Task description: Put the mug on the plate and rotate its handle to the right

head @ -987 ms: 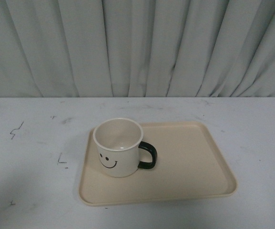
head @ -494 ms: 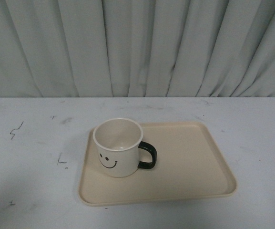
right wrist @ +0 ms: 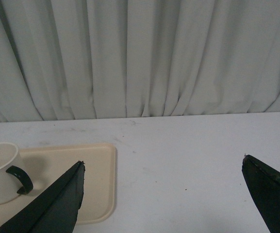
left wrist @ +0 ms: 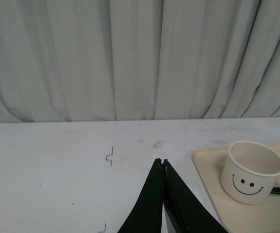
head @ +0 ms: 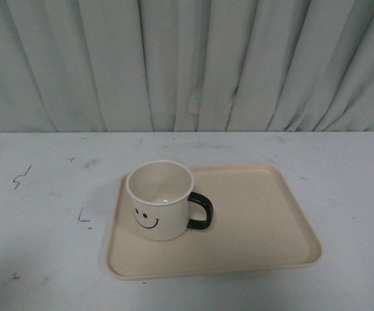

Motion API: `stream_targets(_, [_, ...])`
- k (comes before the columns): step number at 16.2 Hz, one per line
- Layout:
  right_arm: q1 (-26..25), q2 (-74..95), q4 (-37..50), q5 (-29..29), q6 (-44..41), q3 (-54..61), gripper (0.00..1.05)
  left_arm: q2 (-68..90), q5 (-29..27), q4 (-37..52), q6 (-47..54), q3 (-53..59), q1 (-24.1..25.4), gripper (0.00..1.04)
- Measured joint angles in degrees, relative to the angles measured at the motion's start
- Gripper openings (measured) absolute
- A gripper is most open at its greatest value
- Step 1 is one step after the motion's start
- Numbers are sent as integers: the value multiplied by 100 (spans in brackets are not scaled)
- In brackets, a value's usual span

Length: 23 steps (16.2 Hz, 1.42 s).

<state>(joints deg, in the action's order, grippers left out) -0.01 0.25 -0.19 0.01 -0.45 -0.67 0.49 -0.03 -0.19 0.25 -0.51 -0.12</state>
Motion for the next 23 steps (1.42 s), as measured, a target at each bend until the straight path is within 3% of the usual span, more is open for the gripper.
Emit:
stream_targets(3, [0, 0, -2, 0, 2, 0, 98, 0, 2, -4, 0, 0, 0, 2])
stream_targets(11, [0, 0, 0, 0, 0, 0, 98, 0, 2, -2, -7, 0, 0, 98])
stream_targets(21, [0, 2, 13, 0, 0, 0, 98, 0, 2, -4, -7, 0, 0, 98])
stream_targets(23, [48, 197, 426, 68, -4, -2, 98, 0, 2, -4, -7, 0, 0, 98])
